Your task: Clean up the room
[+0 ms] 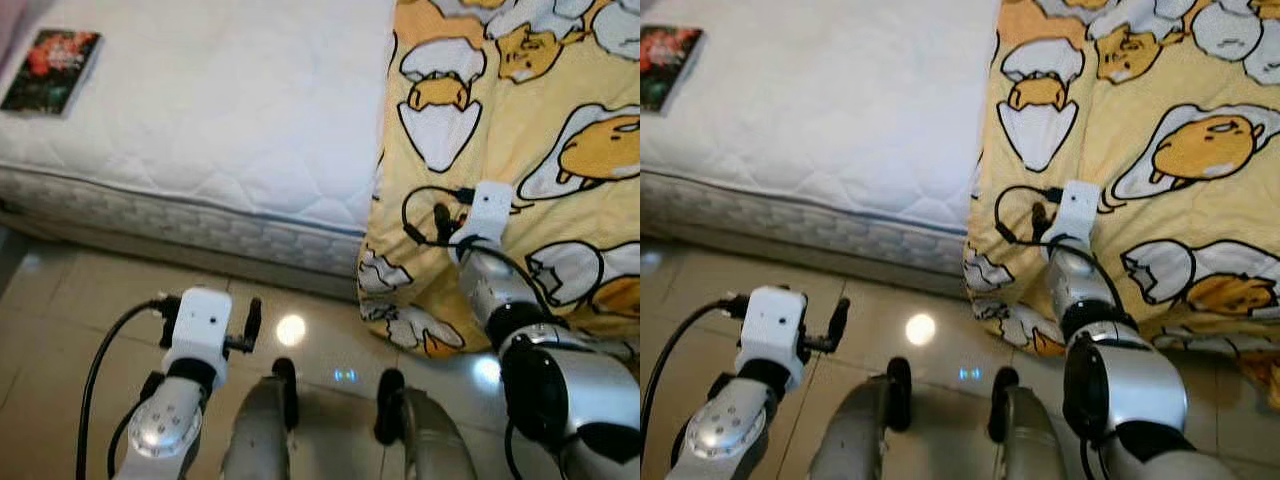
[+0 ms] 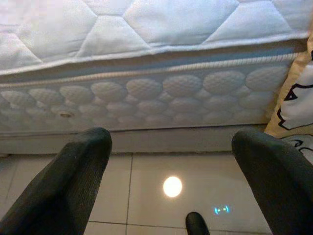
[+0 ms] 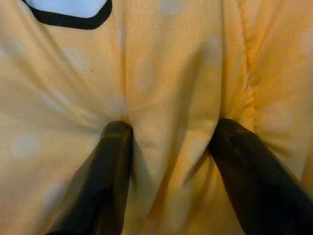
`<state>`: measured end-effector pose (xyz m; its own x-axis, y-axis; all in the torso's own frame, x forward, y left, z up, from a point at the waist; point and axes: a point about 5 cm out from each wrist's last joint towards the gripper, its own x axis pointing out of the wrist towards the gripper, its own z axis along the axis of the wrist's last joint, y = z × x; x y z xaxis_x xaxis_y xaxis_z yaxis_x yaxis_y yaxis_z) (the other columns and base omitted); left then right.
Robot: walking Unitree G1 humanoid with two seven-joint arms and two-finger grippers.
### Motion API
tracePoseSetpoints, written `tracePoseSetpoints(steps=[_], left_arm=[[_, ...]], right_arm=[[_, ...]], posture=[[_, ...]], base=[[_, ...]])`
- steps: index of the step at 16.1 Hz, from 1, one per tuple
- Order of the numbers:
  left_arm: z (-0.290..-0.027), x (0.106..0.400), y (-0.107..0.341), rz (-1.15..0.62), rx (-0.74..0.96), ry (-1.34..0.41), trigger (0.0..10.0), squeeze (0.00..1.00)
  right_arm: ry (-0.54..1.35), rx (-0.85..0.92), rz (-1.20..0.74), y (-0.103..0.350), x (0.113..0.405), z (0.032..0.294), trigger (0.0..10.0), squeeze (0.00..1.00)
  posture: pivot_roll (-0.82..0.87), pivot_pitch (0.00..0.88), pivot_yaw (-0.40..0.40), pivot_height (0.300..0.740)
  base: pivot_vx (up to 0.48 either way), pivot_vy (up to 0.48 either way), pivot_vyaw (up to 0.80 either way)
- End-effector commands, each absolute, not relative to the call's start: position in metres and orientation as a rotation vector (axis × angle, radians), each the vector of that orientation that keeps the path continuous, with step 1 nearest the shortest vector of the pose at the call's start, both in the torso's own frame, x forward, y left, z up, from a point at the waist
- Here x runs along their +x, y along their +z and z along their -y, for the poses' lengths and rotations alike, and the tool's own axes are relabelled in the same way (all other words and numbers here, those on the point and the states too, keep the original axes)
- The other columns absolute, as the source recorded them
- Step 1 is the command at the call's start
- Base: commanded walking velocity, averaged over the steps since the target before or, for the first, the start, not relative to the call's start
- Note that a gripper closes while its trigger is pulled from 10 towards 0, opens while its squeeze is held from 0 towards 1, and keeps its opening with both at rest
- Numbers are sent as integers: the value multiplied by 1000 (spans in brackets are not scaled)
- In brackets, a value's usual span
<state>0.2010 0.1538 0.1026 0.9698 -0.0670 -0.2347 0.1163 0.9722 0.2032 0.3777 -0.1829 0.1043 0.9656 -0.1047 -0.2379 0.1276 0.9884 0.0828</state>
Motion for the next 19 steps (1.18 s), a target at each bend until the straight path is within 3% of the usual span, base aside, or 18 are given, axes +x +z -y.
tracePoseSetpoints(steps=[1, 6, 16, 17, 19], left_arm=[[-156, 195, 102, -247, 230, -80, 10000, 0], [-151, 194, 102, -252, 220, -90, 10000, 0], [-142, 200, 96, -251, 210, -88, 10000, 0], [-139, 205, 97, -235, 209, -92, 10000, 0], [-130, 221, 97, -207, 208, -100, 10000, 0]], right_arm=[[-108, 90, -304, 88, 370, 178, 0, 0], [-17, 58, -232, 116, 387, 153, 0, 0], [155, 144, -185, 134, 391, 84, 0, 0], [182, 124, -170, 139, 392, 78, 10000, 1000], [174, 50, -144, 140, 393, 84, 10000, 1000]], posture=[[305, 459, 80, 740], [301, 453, 76, 740], [282, 425, 21, 740], [268, 410, 14, 740], [236, 371, -10, 740]], base=[[0, 0, 0], [0, 0, 0], [0, 0, 0], [0, 0, 0], [0, 0, 0]])
